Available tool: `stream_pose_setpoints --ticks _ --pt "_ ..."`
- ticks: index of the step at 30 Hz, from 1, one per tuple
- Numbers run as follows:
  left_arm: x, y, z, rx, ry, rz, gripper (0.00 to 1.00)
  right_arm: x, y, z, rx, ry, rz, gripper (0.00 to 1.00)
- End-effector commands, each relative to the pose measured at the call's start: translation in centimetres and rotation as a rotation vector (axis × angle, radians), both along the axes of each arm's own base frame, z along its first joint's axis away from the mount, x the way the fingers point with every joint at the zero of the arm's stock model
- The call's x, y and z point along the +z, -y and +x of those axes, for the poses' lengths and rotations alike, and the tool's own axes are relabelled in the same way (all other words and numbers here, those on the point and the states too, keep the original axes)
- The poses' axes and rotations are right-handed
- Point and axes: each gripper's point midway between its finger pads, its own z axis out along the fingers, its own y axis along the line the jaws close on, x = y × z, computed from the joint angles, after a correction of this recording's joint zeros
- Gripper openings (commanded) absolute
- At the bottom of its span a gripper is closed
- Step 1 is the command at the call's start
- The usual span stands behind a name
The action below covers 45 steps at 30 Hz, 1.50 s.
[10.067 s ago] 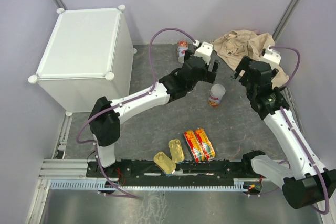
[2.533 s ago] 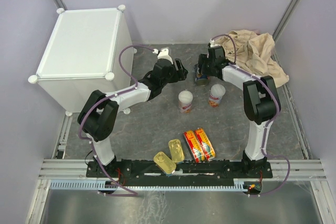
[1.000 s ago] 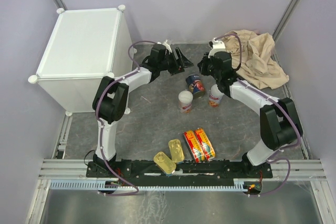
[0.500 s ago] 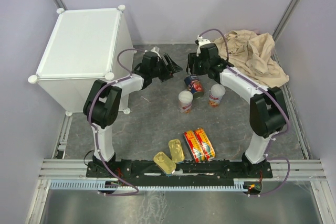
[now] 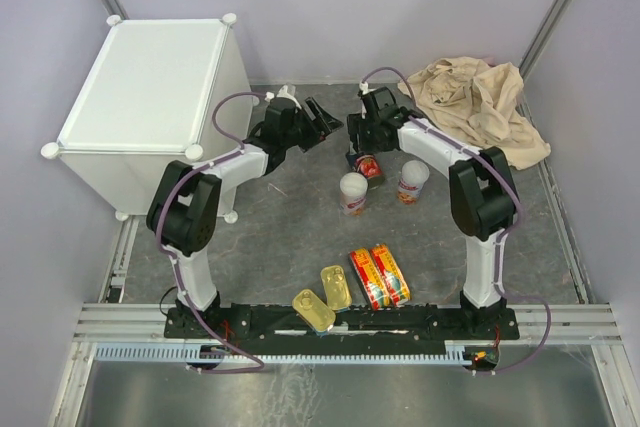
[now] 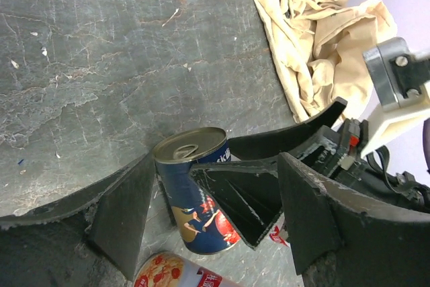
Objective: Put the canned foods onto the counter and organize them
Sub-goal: Adjust the canned food at the center of the board.
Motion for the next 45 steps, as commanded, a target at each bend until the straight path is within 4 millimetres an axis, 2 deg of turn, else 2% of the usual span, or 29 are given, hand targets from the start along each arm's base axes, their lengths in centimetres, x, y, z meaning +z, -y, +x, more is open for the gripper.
stream_pose_setpoints --ticks 1,11,17,23,30,33,37,38,39,42,45 --pt "3.5 -0.3 0.9 0.036 0.082 -0.055 0.8 0.2 -0.1 1.1 -0.009 -0.001 -0.035 0.74" --pt "4.3 0.6 0.9 0.019 0.09 -0.078 0.8 -1.8 -1.5 2.1 0.035 -0.061 -0.03 0.72" --pt "7.9 1.9 0.7 -0.01 0.147 -0.105 0.8 -3.9 -1.7 1.8 0.036 -0.122 -0.035 0.73" --pt "10.5 2.6 -0.2 -0.023 0.19 -0.125 0.8 -4.4 -1.7 1.9 0.033 -0.147 -0.041 0.78" --pt "14.6 2.9 -1.5 -0.023 0.268 -0.139 0.8 -5.2 -1.7 2.2 0.027 -0.155 -0.044 0.75" --pt "16.9 2.0 -2.0 0.002 0.319 -0.118 0.8 -5.8 -1.8 2.4 0.028 -0.171 -0.036 0.68" --pt "19.1 -1.1 -2.2 0.115 0.393 -0.02 0.8 -5.3 -1.9 2.8 0.035 -0.159 -0.012 0.41" --pt "19.7 -2.2 -2.4 0.15 0.413 0.012 0.8 -4.7 -1.9 3.0 0.036 -0.138 -0.005 0.35" --pt "20.9 -4.8 -2.7 0.24 0.456 0.08 0.8 -2.9 -1.8 3.4 0.033 -0.078 0.006 0.28" --pt "22.0 -7.7 -3.4 0.339 0.491 0.155 0.81 0.1 -1.5 4.2 0.026 0.035 0.023 0.28" --pt "22.5 -9.5 -3.8 0.393 0.5 0.213 0.82 2.9 -0.8 4.5 0.008 0.137 0.031 0.26"
